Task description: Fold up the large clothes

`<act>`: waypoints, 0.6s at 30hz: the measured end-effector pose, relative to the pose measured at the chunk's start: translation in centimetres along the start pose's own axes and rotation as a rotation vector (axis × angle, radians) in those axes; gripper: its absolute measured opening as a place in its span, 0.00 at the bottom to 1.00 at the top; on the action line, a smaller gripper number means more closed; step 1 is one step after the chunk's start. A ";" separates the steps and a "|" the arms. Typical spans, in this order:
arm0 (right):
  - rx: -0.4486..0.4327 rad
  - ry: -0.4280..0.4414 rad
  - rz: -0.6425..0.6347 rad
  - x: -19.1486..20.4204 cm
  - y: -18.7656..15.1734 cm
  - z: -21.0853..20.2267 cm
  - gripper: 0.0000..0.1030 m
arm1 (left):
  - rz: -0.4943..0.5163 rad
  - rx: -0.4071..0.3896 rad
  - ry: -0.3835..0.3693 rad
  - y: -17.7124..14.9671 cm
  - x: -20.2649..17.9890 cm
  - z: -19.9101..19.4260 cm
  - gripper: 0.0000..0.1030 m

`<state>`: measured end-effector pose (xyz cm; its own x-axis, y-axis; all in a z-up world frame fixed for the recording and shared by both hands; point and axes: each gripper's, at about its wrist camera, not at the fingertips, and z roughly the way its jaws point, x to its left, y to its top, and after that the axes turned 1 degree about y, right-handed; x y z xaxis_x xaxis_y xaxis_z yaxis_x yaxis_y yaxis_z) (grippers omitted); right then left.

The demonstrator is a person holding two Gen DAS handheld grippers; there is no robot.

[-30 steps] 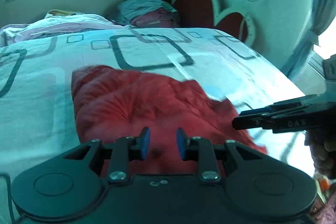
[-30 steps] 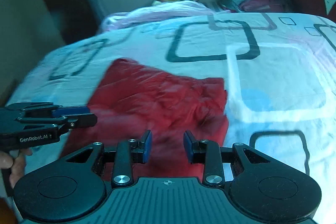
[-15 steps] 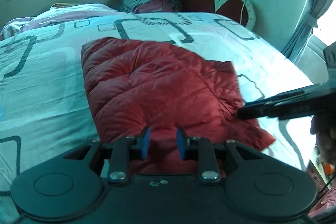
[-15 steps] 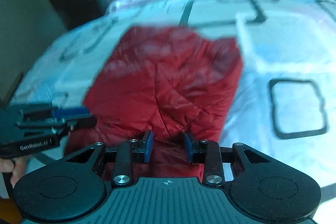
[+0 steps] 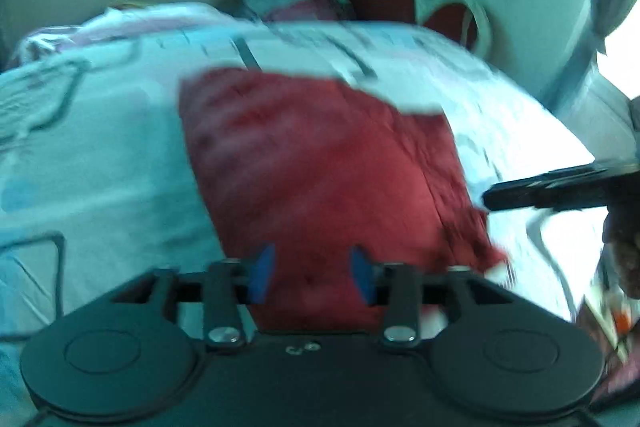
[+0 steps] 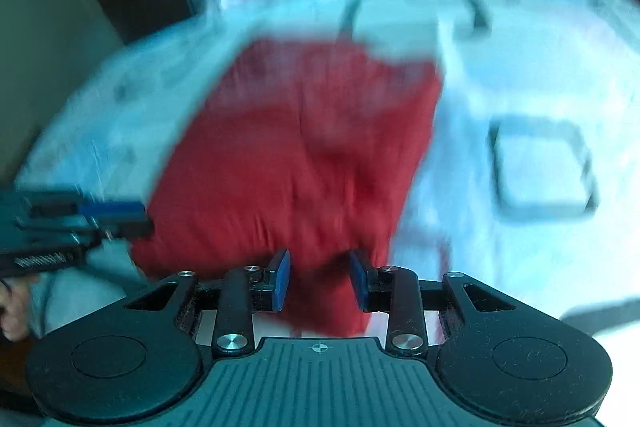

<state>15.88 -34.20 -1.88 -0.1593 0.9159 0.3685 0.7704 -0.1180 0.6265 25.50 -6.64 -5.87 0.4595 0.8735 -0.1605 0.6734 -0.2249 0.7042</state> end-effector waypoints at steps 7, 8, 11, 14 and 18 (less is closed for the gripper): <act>-0.051 -0.036 0.135 -4.3 4.5 4.7 0.32 | -0.089 0.018 -0.007 3.2 1.8 5.2 0.59; -0.022 -0.044 0.134 -4.3 4.4 5.8 0.32 | -0.086 0.039 0.013 3.2 1.9 6.1 0.61; 0.029 -0.023 0.126 -4.3 3.4 8.5 0.31 | -0.111 0.045 0.033 2.2 2.5 6.9 0.63; 0.011 -0.015 0.151 -5.3 3.3 7.7 0.32 | -0.121 0.043 0.038 2.3 2.9 5.9 0.60; -0.062 -0.010 0.229 -7.5 3.3 4.3 0.74 | -0.162 0.002 0.034 2.2 3.4 4.0 0.90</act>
<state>22.22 -39.85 -5.52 0.0217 0.8661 0.4994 0.7466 -0.3462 0.5680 30.86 -5.84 -7.65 0.3254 0.9123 -0.2485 0.7380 -0.0807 0.6700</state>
